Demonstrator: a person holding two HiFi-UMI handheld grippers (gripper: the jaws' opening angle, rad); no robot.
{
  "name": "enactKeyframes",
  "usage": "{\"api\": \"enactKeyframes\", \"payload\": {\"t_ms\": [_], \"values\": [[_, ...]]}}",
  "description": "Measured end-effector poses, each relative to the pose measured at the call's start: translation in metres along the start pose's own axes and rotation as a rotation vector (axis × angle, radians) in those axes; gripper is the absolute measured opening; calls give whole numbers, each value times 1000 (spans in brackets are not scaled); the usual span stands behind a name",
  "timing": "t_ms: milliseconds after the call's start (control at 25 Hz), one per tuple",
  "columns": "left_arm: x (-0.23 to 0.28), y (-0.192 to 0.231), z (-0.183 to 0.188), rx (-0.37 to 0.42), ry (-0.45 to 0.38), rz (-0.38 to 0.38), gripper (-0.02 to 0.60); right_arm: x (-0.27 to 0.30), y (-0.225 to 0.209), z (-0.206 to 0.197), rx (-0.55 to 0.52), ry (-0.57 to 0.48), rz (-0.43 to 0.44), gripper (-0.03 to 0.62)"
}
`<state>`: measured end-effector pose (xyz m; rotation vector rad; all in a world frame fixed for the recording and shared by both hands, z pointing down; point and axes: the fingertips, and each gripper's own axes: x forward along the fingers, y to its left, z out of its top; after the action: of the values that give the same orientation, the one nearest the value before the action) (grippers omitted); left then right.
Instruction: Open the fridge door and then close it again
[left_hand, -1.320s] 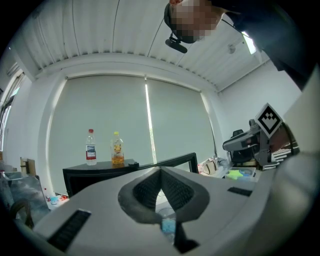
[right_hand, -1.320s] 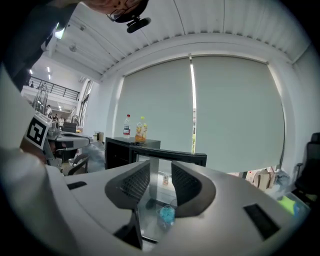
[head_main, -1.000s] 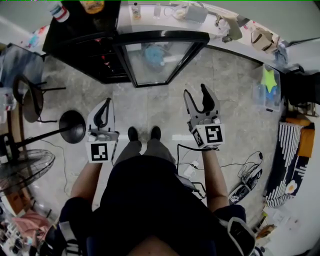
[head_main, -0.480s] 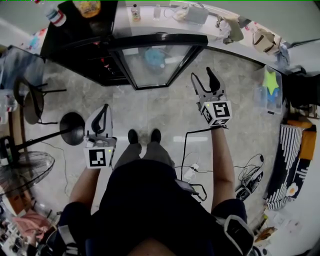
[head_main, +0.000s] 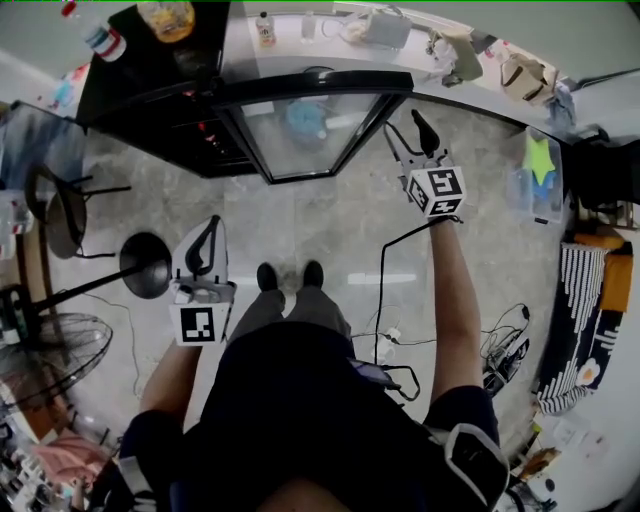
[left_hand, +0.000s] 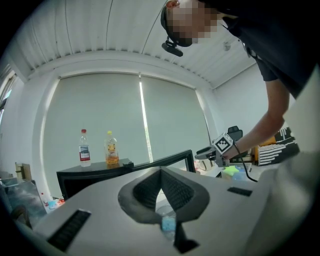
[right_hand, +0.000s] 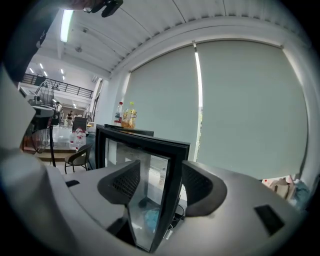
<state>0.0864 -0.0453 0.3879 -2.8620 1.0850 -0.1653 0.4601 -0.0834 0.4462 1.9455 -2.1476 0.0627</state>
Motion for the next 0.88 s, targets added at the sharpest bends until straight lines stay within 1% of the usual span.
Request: {"api": "enactKeyframes", "payload": {"t_ms": [200, 280, 360, 520, 760, 880], "values": [[-4, 10, -2, -7, -17, -48, 23, 14, -13, -14, -14, 40, -17, 288], [-1, 7, -1, 6, -15, -58, 23, 17, -24, -19, -1, 44, -23, 294], [3, 4, -1, 17, -2, -55, 23, 22, -33, -20, 10, 40, -7, 304], [17, -5, 8, 8, -7, -11, 23, 42, -40, -33, -6, 60, 86, 330], [44, -27, 17, 12, -1, 65, 23, 62, -45, -43, -11, 56, 247, 334], [53, -37, 17, 17, 17, 94, 23, 68, -42, -50, 0, 51, 332, 334]]}}
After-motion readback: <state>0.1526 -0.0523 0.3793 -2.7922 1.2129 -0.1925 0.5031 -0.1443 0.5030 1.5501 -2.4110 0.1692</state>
